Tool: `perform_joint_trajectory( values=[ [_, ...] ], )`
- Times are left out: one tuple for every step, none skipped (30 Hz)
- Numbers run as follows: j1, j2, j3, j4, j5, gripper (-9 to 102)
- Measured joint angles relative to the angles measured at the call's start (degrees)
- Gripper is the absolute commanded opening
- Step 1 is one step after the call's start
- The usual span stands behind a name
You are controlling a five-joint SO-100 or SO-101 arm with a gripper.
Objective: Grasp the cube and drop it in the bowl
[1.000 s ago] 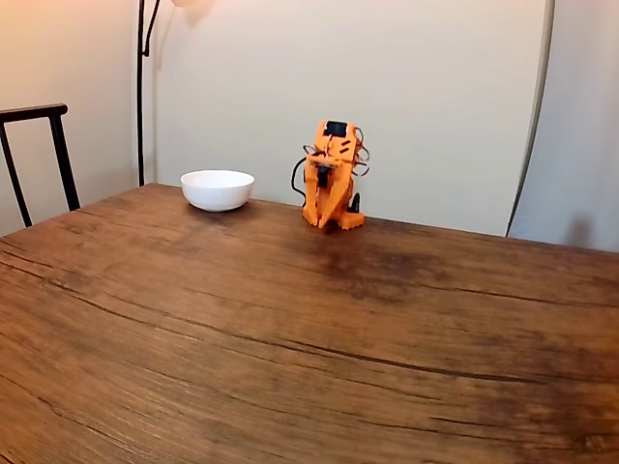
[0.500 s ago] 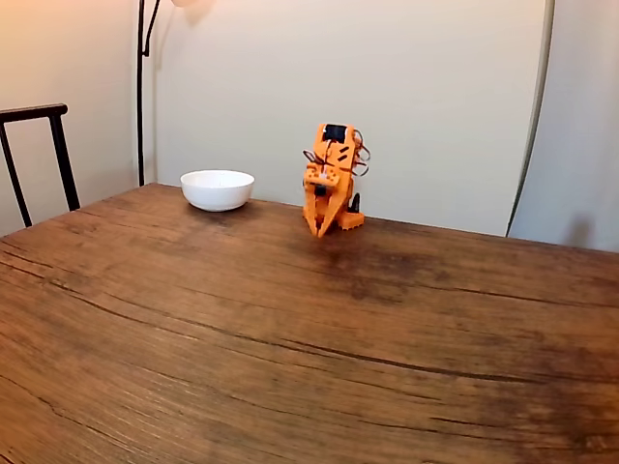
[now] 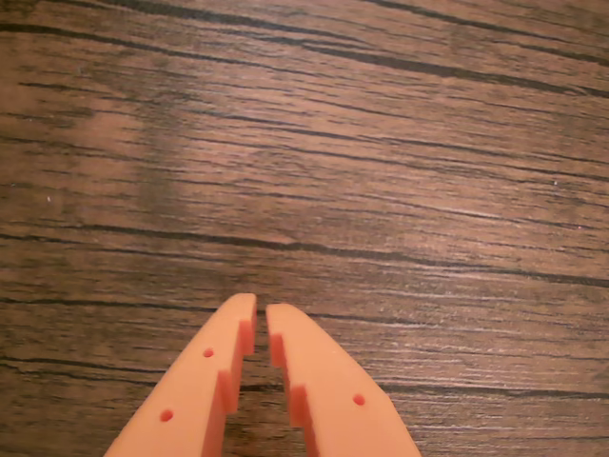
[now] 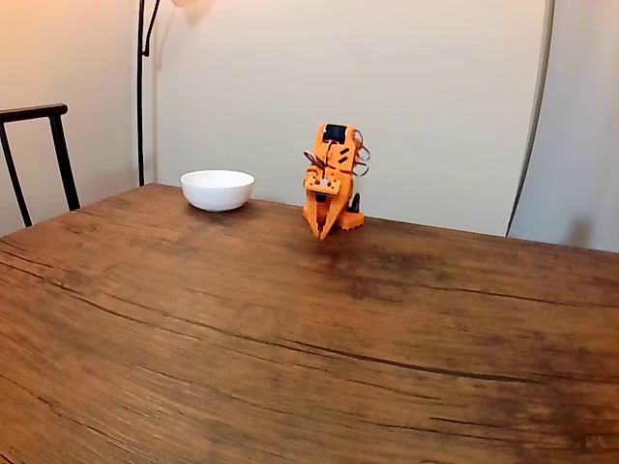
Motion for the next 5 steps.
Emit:
perform_joint_trajectory(
  values=[
    [0.0,0.0,0.0,0.0,0.0,0],
    [0.0,0.0,0.0,0.0,0.0,0],
    [0.0,0.0,0.0,0.0,0.0,0],
    [0.0,0.0,0.0,0.0,0.0,0],
    [0.0,0.0,0.0,0.0,0.0,0]
  ],
)
